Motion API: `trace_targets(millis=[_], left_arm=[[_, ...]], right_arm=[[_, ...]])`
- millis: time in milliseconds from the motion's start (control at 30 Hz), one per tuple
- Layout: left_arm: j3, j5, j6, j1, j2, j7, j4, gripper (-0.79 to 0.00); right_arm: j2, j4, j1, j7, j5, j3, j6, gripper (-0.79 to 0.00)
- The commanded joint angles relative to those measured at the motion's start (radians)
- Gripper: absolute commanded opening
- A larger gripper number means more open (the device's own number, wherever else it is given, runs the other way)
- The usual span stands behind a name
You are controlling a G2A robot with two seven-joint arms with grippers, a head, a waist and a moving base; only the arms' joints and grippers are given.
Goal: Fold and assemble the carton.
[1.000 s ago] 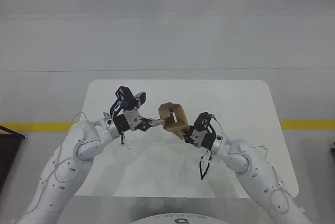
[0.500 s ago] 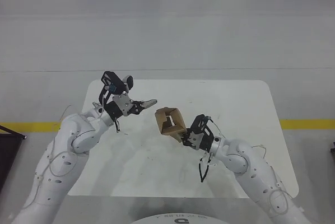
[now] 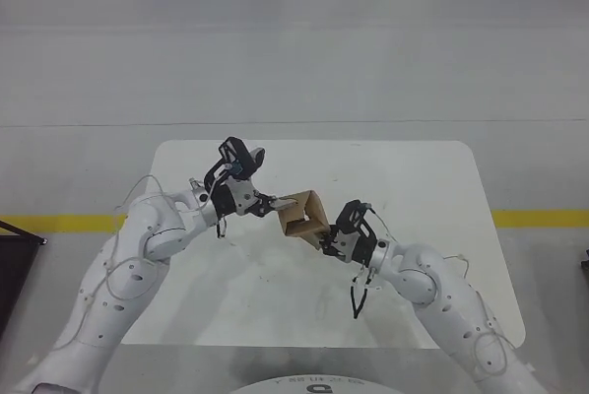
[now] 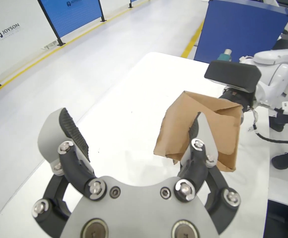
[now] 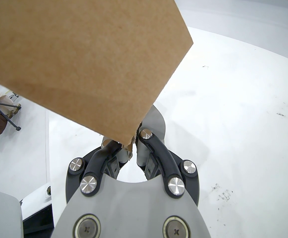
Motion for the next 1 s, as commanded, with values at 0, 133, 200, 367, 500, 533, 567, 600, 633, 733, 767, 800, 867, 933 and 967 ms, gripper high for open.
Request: trace_targets(millis=[0,133,200,367,500,533,567,600,633,733,767,800,867,933,967], left_arm=[[0.008,0.002,-0.026,-0.007,0.000,-0.004,0.003,0.000],[0.021,0.024,-0.056,-0.024,0.001,-0.022,0.013,0.000],[0.028,0.027,-0.059,-0.033,0.001,-0.033,0.017,0.000],[0.047,0.029,-0.081,-0.057,0.001,-0.071,0.022,-0.126],[0.064,0.021,-0.097,-0.076,0.000,-0.099,0.027,-0.259],[0.067,0.018,-0.098,-0.080,-0.001,-0.106,0.030,-0.317],[0.071,0.015,-0.102,-0.085,-0.001,-0.110,0.029,-0.363],[0.076,0.011,-0.108,-0.089,-0.001,-0.113,0.032,-0.394],[0.080,0.009,-0.111,-0.093,-0.001,-0.118,0.034,-0.416],[0.093,0.003,-0.114,-0.103,-0.003,-0.130,0.039,-0.449],[0.097,0.001,-0.115,-0.106,-0.003,-0.132,0.041,-0.443],[0.100,-0.001,-0.115,-0.108,-0.003,-0.133,0.043,-0.419],[0.105,-0.010,-0.118,-0.113,-0.004,-0.134,0.045,-0.394],[0.107,-0.018,-0.125,-0.117,-0.004,-0.137,0.046,-0.212],[0.106,-0.022,-0.126,-0.120,-0.003,-0.140,0.046,0.000]], right_arm=[[0.000,0.002,0.002,0.003,0.003,-0.001,-0.001,-0.785],[-0.001,0.003,0.007,0.007,0.005,-0.003,-0.004,-0.785],[-0.001,0.004,0.010,0.008,-0.004,-0.003,-0.007,-0.785],[0.000,0.001,0.010,-0.009,-0.037,-0.003,-0.011,-0.785],[0.000,0.002,0.009,-0.024,-0.050,-0.001,-0.015,-0.785],[0.001,0.003,0.009,-0.028,-0.053,0.000,-0.016,-0.785],[0.001,0.003,0.009,-0.030,-0.057,0.001,-0.017,-0.785],[0.001,0.002,0.009,-0.033,-0.062,0.002,-0.017,-0.785],[0.001,0.000,0.009,-0.037,-0.068,0.004,-0.015,-0.785],[0.002,-0.006,0.008,-0.054,-0.093,0.007,-0.020,-0.785],[0.003,-0.008,0.008,-0.060,-0.105,0.008,-0.020,-0.785],[0.003,-0.010,0.007,-0.069,-0.115,0.009,-0.023,-0.785],[0.003,-0.012,0.008,-0.092,-0.131,0.009,-0.037,-0.785],[0.005,-0.012,0.012,-0.112,-0.169,0.011,-0.052,-0.785],[0.006,-0.011,0.014,-0.122,-0.194,0.011,-0.060,-0.785]])
